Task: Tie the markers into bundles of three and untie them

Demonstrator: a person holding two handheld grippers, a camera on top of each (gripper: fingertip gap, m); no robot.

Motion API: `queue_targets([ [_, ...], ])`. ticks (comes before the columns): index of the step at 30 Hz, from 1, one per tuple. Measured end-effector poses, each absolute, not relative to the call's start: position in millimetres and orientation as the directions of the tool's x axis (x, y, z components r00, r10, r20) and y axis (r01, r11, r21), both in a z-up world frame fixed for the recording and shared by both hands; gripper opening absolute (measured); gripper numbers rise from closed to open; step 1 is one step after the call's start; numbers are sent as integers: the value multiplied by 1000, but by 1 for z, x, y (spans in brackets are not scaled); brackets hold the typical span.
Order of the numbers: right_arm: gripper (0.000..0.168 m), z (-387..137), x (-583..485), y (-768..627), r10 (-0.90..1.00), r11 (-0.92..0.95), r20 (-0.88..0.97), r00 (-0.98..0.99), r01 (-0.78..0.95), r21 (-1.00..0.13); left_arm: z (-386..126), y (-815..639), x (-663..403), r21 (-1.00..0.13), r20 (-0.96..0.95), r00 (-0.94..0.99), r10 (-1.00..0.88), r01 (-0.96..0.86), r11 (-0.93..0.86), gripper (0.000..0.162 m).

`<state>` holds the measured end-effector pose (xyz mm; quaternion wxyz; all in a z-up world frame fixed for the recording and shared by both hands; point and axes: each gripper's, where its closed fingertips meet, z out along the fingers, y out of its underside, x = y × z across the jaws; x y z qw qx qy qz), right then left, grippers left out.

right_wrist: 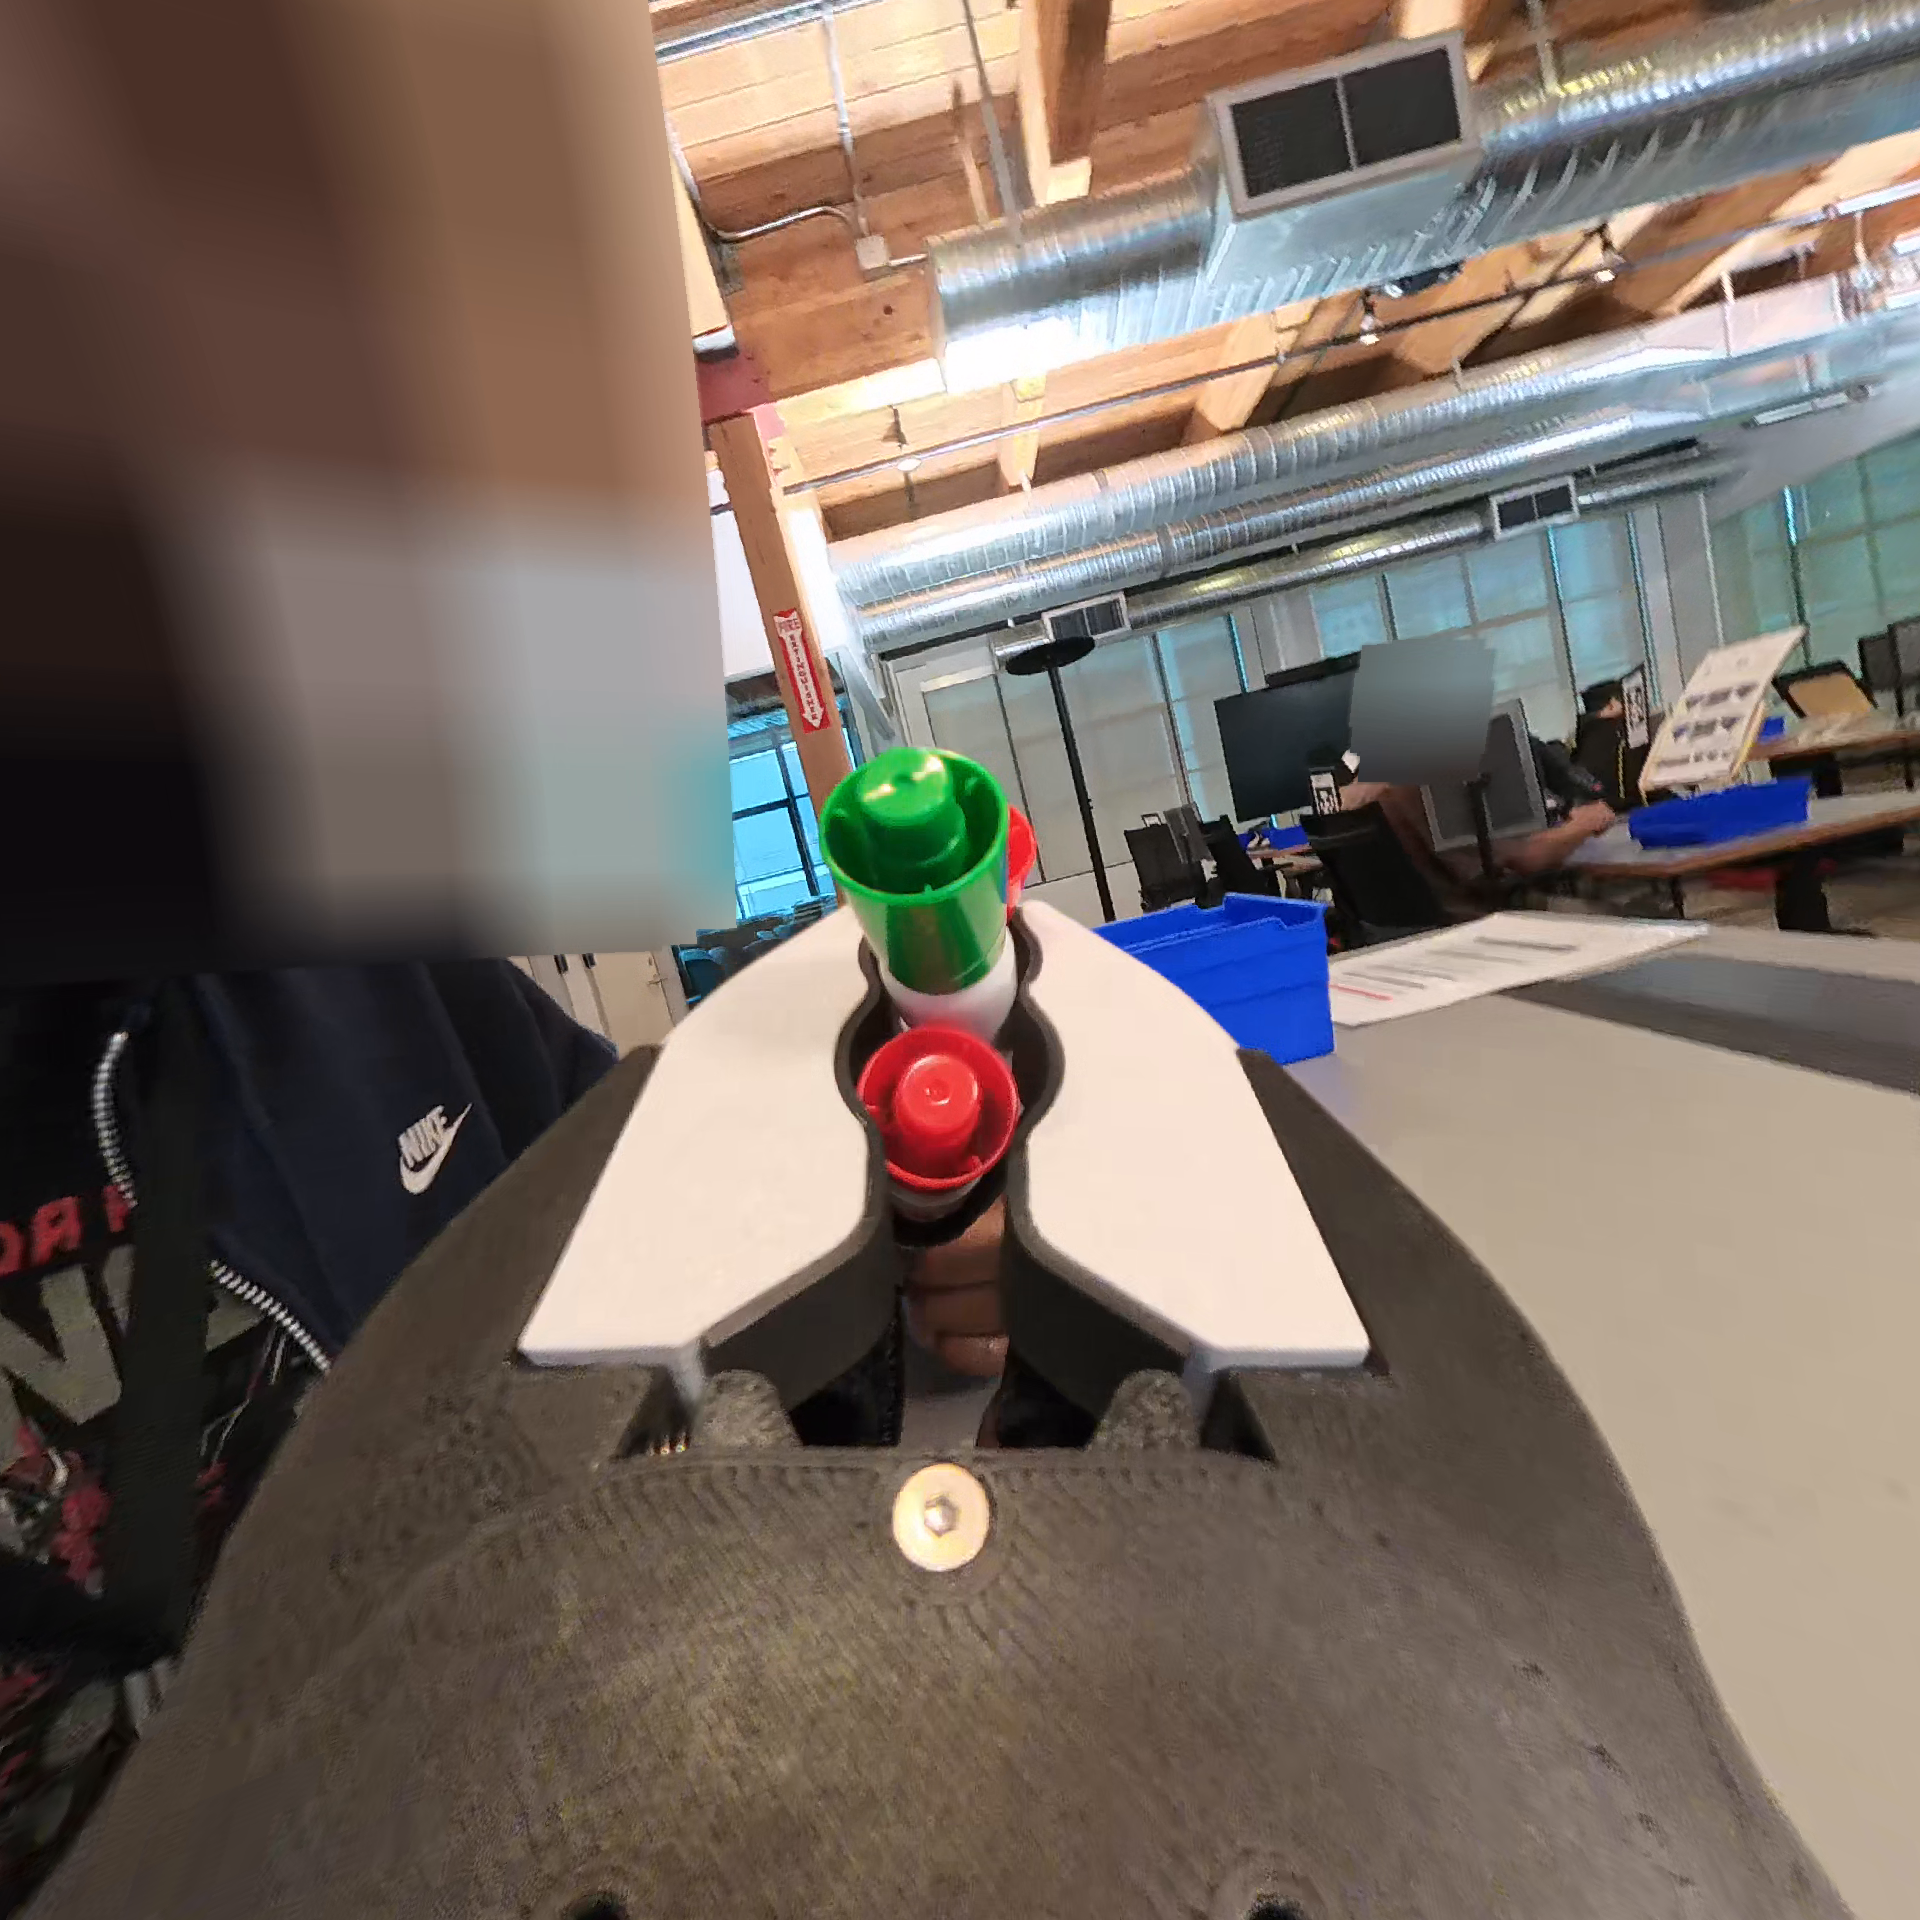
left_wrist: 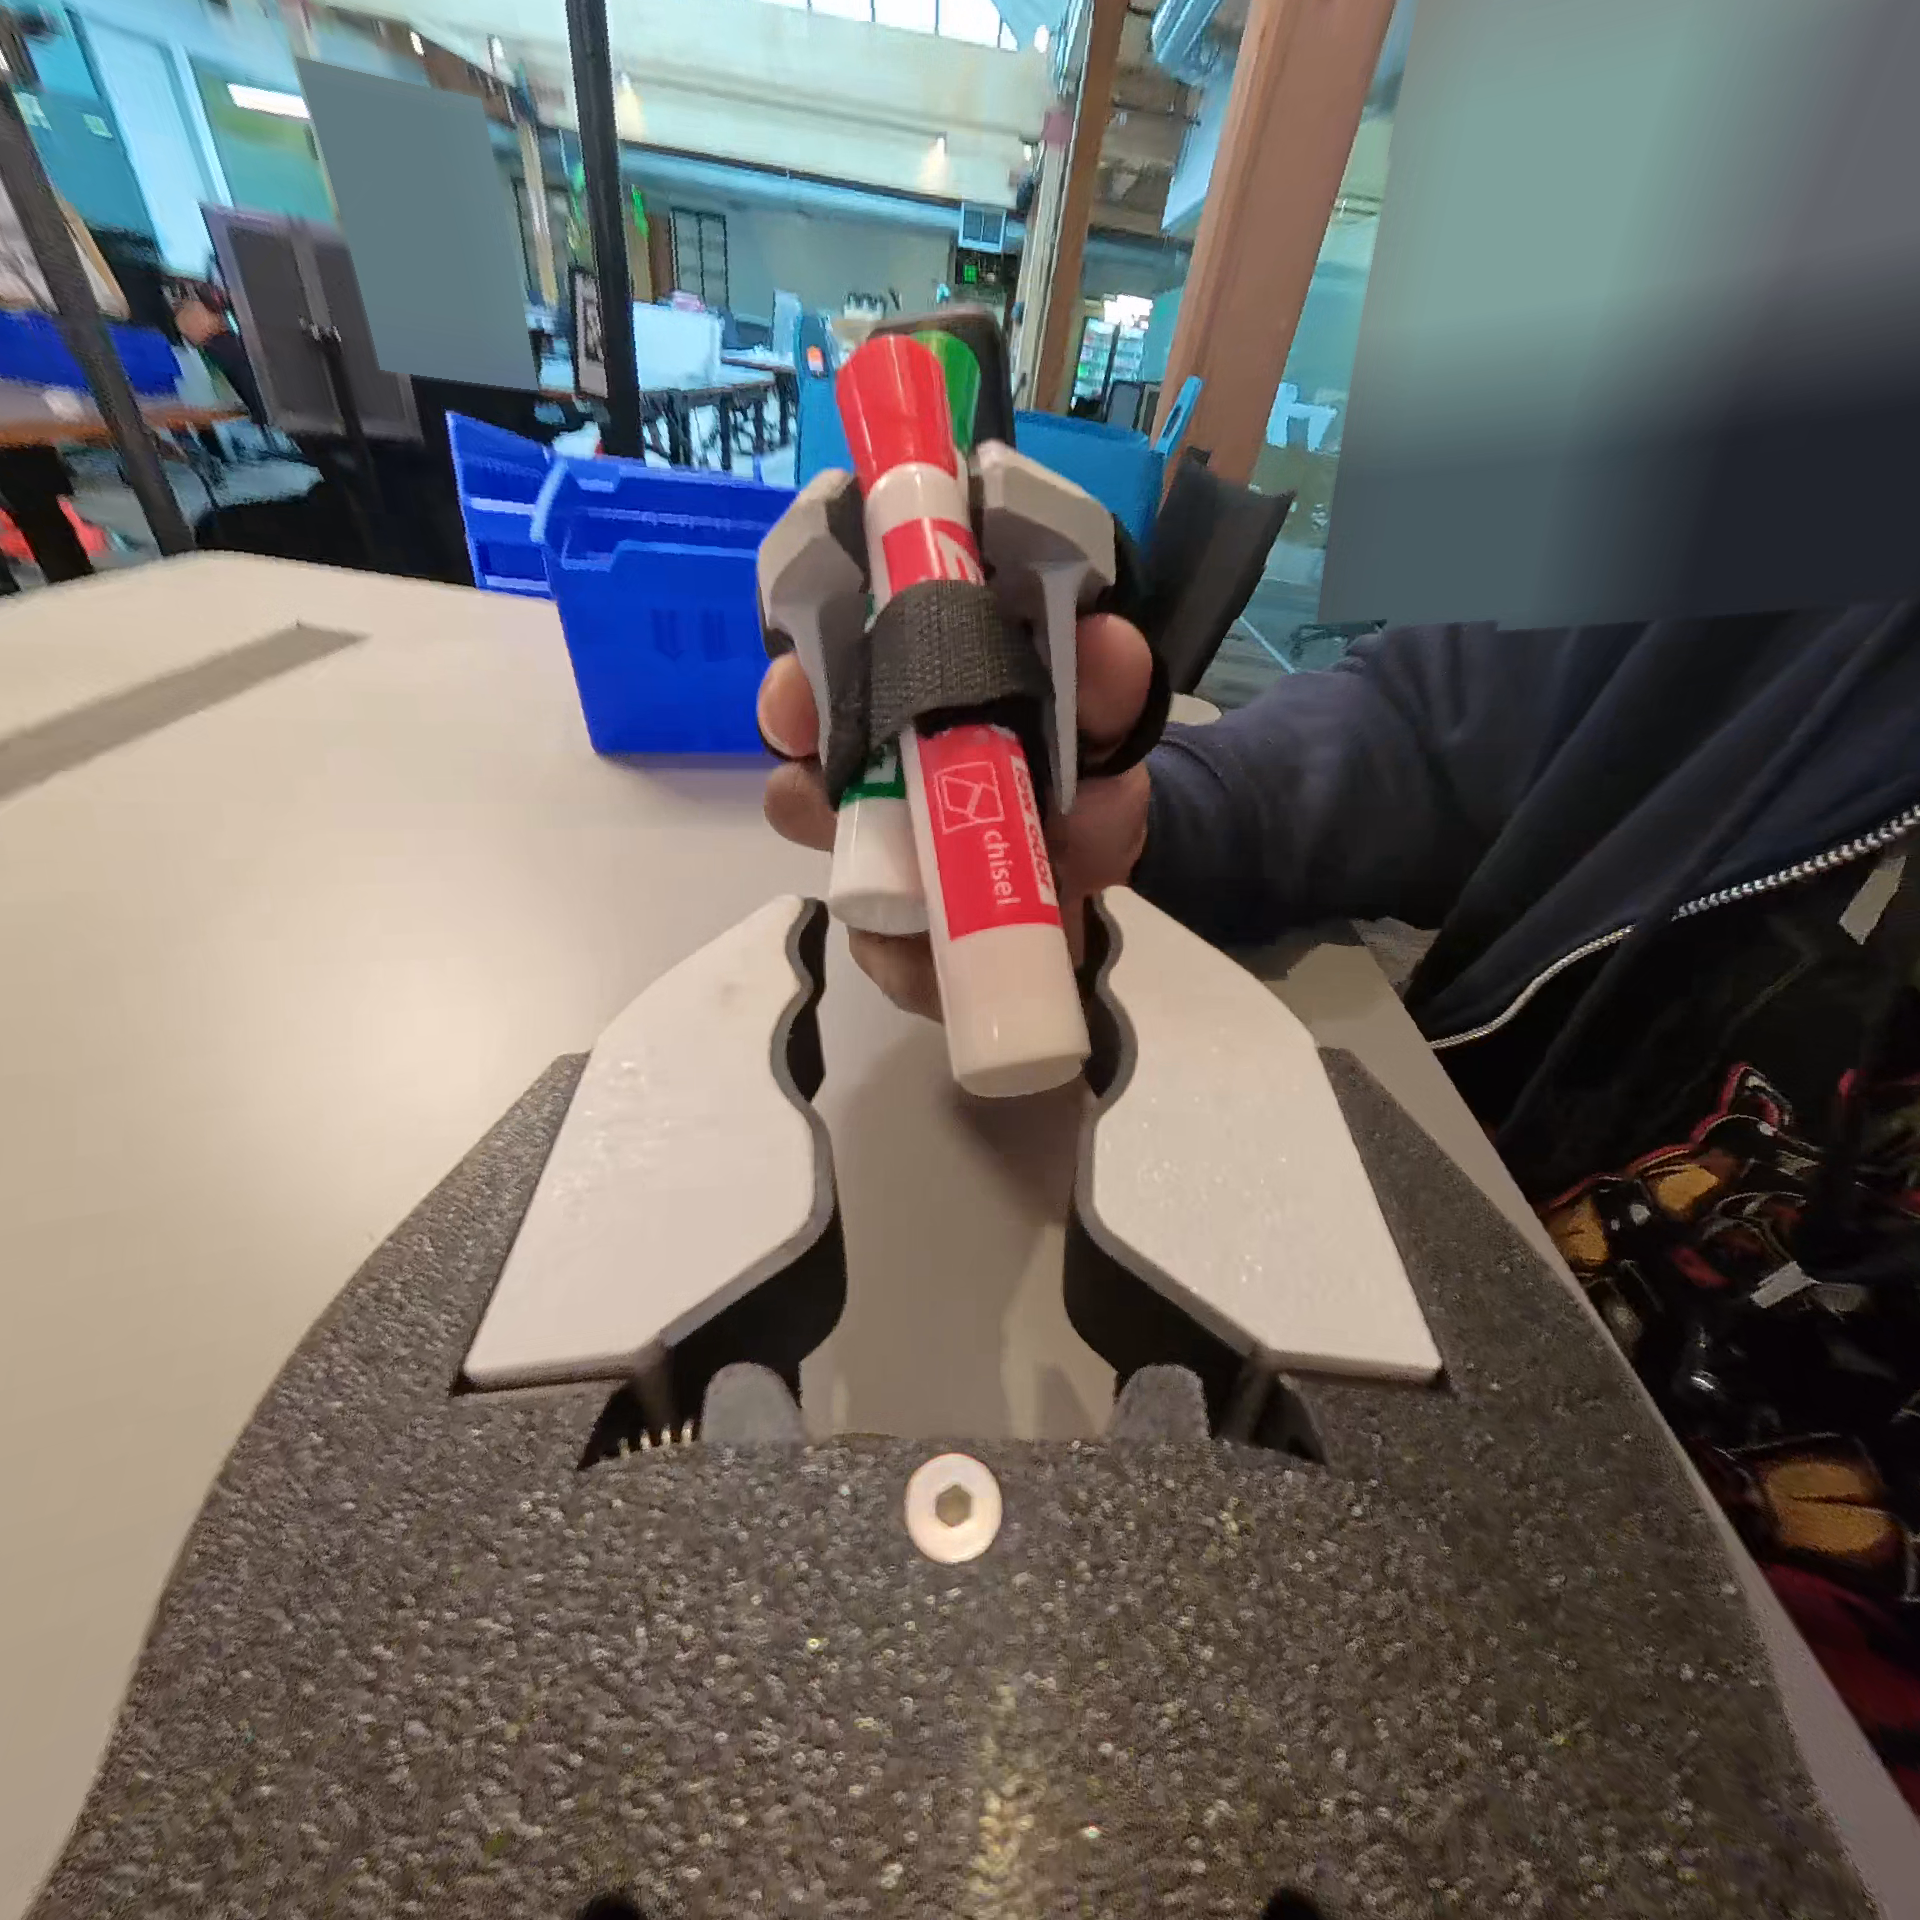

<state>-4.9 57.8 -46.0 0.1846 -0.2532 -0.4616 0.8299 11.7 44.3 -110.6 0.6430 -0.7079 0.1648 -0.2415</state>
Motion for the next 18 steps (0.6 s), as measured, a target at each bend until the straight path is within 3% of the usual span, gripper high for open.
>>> queue_targets([
  [8, 19, -38, 6, 50, 516, -500, -176, -838, -128, -857, -94, 44, 16, -995, -96, 906, -413, -73, 72, 42],
  [18, 22, -44, -1, 48, 505, -521, -219, -835, -92, -849, -99, 43, 10, -999, -41, 906, -422, -44, 2, 39],
])
